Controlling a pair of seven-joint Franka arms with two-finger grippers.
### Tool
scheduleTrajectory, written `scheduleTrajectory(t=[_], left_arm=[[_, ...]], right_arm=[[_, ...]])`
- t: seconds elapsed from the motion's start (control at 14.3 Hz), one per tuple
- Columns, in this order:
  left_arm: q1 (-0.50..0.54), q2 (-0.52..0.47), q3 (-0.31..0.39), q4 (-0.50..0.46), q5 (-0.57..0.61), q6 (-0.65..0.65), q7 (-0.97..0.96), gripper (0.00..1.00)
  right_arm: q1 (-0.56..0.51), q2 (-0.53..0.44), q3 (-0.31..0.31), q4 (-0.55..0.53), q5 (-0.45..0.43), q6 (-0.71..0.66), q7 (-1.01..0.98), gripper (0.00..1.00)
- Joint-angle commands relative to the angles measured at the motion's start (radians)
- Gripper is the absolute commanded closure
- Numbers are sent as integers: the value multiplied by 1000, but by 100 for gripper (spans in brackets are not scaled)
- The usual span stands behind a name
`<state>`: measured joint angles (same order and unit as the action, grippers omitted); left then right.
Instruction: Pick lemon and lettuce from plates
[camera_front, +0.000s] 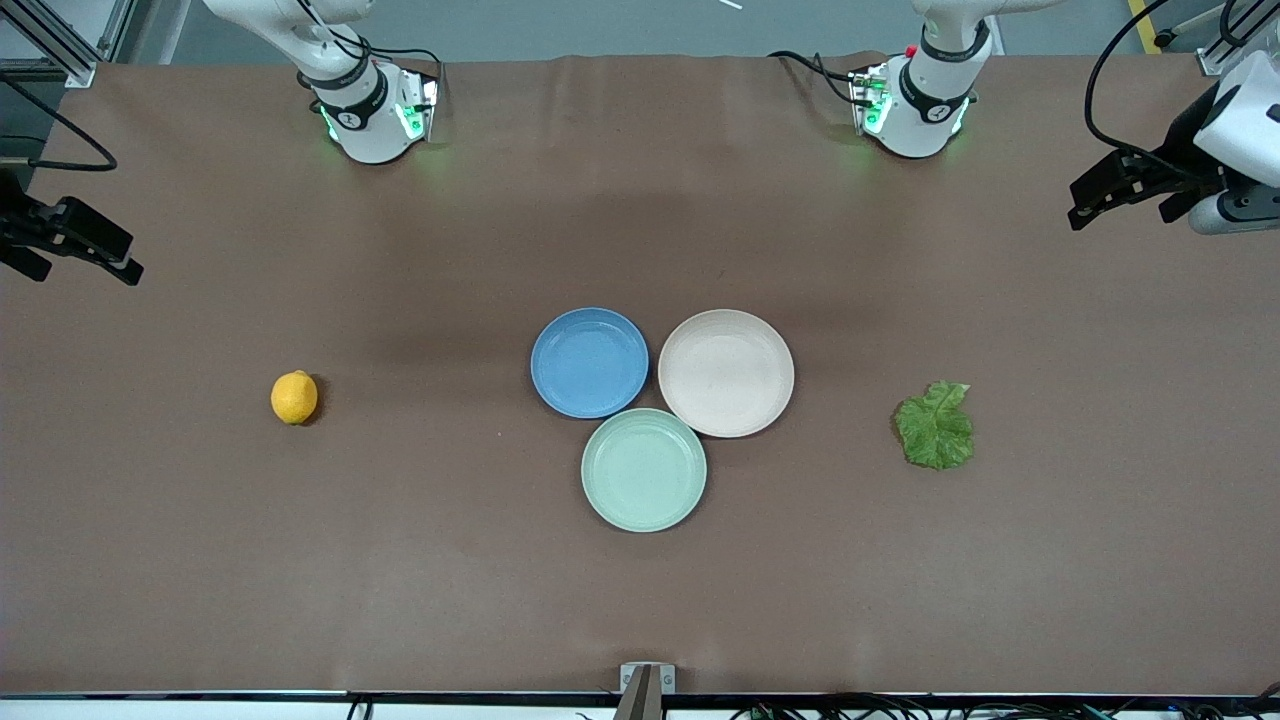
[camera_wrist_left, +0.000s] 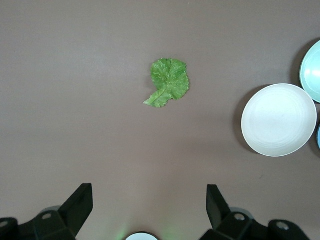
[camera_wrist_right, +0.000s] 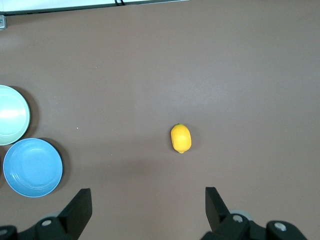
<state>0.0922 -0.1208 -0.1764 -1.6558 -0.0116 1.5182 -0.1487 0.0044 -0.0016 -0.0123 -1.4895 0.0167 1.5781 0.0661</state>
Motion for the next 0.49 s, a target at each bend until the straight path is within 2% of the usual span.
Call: scheduleTrajectory(t=[0.0,0.42], left_arm=[[1,12,-6,24,18,-3,17,0],[3,10,-6,22,18,-4,32,0]], right_arm=[[-6,11,5,18,0,-6,6,0],[-7,9,5,18,0,-6,6,0]])
